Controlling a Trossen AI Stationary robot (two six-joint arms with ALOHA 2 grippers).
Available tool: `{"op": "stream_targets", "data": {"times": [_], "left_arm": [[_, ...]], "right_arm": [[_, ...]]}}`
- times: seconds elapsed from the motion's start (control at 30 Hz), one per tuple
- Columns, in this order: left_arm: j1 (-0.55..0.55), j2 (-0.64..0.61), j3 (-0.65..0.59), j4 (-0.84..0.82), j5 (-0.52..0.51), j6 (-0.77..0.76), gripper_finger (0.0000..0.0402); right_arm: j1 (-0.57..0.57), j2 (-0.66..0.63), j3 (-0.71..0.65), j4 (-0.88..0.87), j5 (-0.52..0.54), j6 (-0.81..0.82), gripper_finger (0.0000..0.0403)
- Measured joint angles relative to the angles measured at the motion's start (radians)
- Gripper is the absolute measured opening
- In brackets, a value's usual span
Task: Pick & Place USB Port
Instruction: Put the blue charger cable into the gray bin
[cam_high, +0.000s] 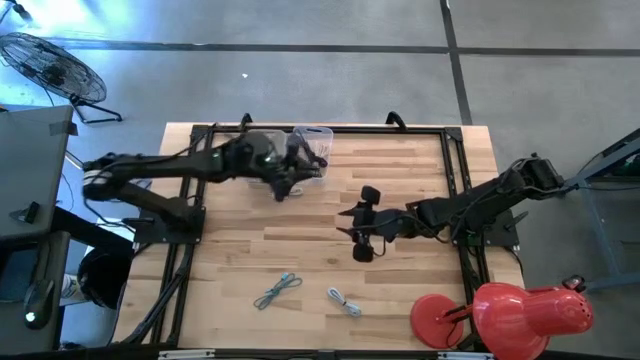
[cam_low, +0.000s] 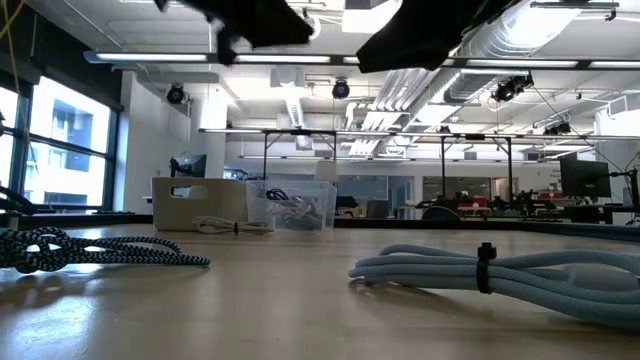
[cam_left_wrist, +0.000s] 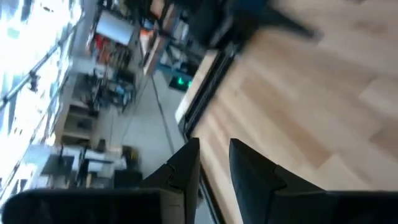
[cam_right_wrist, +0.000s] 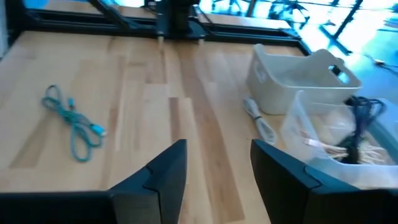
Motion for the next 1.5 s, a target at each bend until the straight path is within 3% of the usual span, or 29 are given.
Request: {"op": "stream_targets", "data": {"times": [0.23, 0.47, 0.77, 1.13, 1.5], "left_arm": [[-0.169, -0.211, 0.006, -0.347, -0.095, -0.193, 0.0083], [-0.33, -0.303, -0.02, -0.557, -0.052, -0.466, 0.0083], [-0.47, -0.259, -0.094, -0.575, -0.061, -0.597, 0.0083], [-0.485, -0.185, -0.107, -0.595, -0.016, -0.728, 0.0083], [-0.484, -0.167, -0.107, -0.584, -0.043, -0.732, 0.0083]], "right_arm": [[0.06, 0.0, 0.0, 0.013, -0.045, -0.04, 0.0202], [0.136, 0.0, 0.0, 0.019, -0.101, -0.012, 0.0219], [0.259, 0.0, 0.0, -0.004, -0.086, 0.104, 0.0217], [0.323, 0.016, 0.001, -0.132, -0.055, 0.448, 0.0213], [0.326, 0.223, 0.001, -0.062, -0.26, 0.599, 0.0212]]}}
